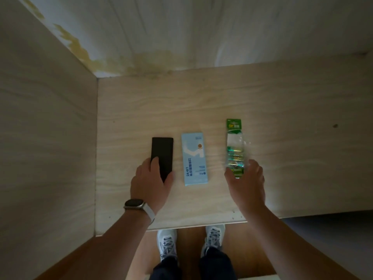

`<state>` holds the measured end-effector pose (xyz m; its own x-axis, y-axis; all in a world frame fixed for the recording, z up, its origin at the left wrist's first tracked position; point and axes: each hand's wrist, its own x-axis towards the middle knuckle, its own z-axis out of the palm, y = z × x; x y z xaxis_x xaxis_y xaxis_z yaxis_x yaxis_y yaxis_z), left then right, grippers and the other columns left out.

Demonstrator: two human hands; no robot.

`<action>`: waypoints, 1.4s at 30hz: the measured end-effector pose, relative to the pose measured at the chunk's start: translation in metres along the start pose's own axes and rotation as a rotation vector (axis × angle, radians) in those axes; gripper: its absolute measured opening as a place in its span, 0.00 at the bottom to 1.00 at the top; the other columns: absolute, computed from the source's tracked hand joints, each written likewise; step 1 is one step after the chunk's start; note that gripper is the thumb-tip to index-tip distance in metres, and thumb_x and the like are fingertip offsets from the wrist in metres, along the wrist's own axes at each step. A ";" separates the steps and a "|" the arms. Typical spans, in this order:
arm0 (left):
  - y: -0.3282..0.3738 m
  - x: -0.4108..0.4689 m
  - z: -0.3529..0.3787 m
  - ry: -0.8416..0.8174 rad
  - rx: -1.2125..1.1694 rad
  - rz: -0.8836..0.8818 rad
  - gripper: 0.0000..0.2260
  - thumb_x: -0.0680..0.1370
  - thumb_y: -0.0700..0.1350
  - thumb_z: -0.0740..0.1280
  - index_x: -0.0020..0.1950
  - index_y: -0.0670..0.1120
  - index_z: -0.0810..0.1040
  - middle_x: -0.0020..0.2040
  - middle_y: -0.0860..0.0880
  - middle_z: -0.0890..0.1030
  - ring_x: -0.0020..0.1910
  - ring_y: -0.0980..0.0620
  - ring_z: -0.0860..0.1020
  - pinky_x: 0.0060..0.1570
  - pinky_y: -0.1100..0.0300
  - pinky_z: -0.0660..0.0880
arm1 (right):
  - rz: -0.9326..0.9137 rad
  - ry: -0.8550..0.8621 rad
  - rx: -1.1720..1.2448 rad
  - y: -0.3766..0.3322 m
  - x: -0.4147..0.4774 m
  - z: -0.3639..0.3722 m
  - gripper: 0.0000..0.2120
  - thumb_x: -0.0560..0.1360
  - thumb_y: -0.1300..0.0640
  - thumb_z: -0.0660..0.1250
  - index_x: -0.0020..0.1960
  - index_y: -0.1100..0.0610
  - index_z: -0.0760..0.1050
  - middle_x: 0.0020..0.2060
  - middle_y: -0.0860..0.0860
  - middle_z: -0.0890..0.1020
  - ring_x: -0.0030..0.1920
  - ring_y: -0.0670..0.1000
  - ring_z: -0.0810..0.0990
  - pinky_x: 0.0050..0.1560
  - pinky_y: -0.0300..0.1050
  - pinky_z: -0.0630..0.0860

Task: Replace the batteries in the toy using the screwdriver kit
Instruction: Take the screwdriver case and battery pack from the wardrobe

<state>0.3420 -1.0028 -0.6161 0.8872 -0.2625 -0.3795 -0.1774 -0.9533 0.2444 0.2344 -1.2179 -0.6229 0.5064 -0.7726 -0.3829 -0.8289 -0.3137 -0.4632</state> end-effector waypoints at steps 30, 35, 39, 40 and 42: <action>-0.006 0.002 0.028 0.125 -0.779 -0.244 0.18 0.75 0.40 0.74 0.62 0.46 0.72 0.43 0.63 0.74 0.36 0.75 0.76 0.29 0.79 0.69 | 0.102 -0.160 0.366 0.005 0.021 0.002 0.13 0.71 0.55 0.74 0.55 0.55 0.79 0.43 0.49 0.85 0.45 0.51 0.84 0.47 0.51 0.81; -0.010 -0.006 0.028 0.130 -0.877 -0.255 0.18 0.75 0.40 0.74 0.60 0.51 0.70 0.47 0.60 0.77 0.40 0.75 0.77 0.31 0.77 0.73 | 0.056 -0.176 0.420 -0.004 0.009 0.000 0.12 0.71 0.56 0.75 0.49 0.48 0.75 0.42 0.49 0.84 0.45 0.53 0.84 0.51 0.62 0.80; -0.013 -0.011 0.031 0.147 -0.896 -0.262 0.18 0.75 0.40 0.75 0.58 0.51 0.70 0.46 0.59 0.77 0.39 0.76 0.77 0.30 0.78 0.71 | 0.016 -0.235 0.482 -0.015 -0.006 0.004 0.12 0.70 0.56 0.76 0.48 0.46 0.75 0.41 0.45 0.86 0.42 0.48 0.85 0.49 0.61 0.81; -0.013 -0.012 0.032 0.148 -0.902 -0.264 0.18 0.74 0.40 0.75 0.58 0.51 0.71 0.46 0.60 0.77 0.39 0.76 0.77 0.30 0.78 0.71 | -0.001 -0.257 0.489 -0.018 -0.010 0.007 0.12 0.70 0.56 0.76 0.49 0.47 0.75 0.41 0.45 0.86 0.42 0.47 0.85 0.49 0.60 0.81; -0.014 -0.012 0.033 0.145 -0.914 -0.267 0.18 0.74 0.40 0.75 0.58 0.51 0.71 0.46 0.60 0.78 0.39 0.75 0.77 0.31 0.78 0.71 | -0.026 -0.292 0.497 -0.024 -0.016 0.014 0.13 0.69 0.55 0.76 0.49 0.46 0.75 0.42 0.45 0.86 0.42 0.47 0.85 0.49 0.58 0.82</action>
<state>0.3195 -0.9907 -0.6442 0.9050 0.0262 -0.4245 0.3843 -0.4780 0.7898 0.2490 -1.1903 -0.6166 0.6283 -0.5614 -0.5386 -0.6396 0.0214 -0.7684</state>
